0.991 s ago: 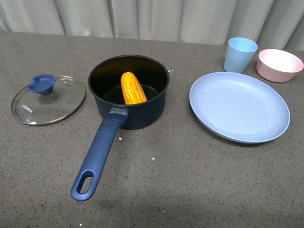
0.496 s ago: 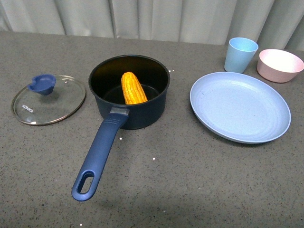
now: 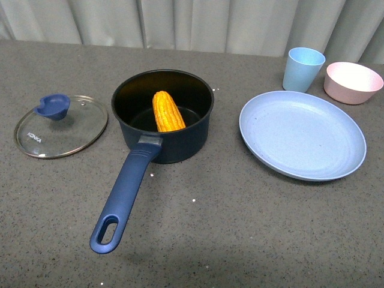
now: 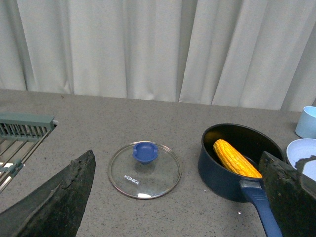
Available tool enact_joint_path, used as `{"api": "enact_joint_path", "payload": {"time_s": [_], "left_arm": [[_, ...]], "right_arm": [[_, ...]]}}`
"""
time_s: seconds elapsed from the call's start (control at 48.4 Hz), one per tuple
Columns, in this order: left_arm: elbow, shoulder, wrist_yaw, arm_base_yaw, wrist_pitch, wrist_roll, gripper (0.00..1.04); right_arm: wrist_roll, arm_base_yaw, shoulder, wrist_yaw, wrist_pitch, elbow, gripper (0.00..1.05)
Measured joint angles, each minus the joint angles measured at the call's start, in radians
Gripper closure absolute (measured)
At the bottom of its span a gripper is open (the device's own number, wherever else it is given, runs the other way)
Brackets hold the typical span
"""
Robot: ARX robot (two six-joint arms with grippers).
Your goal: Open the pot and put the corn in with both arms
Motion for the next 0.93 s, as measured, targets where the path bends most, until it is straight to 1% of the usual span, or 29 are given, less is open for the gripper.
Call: {"api": "enact_joint_path", "payload": {"time_s": [0.041, 0.103, 0.186, 0.248, 0.289, 0.372, 0.93], "left_arm": [[0.000, 0.000, 0.000, 0.000, 0.000, 0.000, 0.06], [0.000, 0.000, 0.000, 0.000, 0.000, 0.000, 0.06], [0.000, 0.000, 0.000, 0.000, 0.000, 0.000, 0.06], [0.000, 0.000, 0.000, 0.000, 0.000, 0.000, 0.06], [0.000, 0.000, 0.000, 0.000, 0.000, 0.000, 0.06], [0.000, 0.000, 0.000, 0.000, 0.000, 0.000, 0.06], [0.000, 0.000, 0.000, 0.000, 0.000, 0.000, 0.06]], "right_arm": [[0.000, 0.000, 0.000, 0.000, 0.000, 0.000, 0.47], [0.000, 0.000, 0.000, 0.000, 0.000, 0.000, 0.36], [0.000, 0.000, 0.000, 0.000, 0.000, 0.000, 0.26], [0.000, 0.000, 0.000, 0.000, 0.000, 0.000, 0.12], [0.002, 0.000, 0.000, 0.000, 0.000, 0.000, 0.07], [0.000, 0.000, 0.000, 0.000, 0.000, 0.000, 0.10], [0.001, 0.000, 0.000, 0.000, 0.000, 0.000, 0.09]]}}
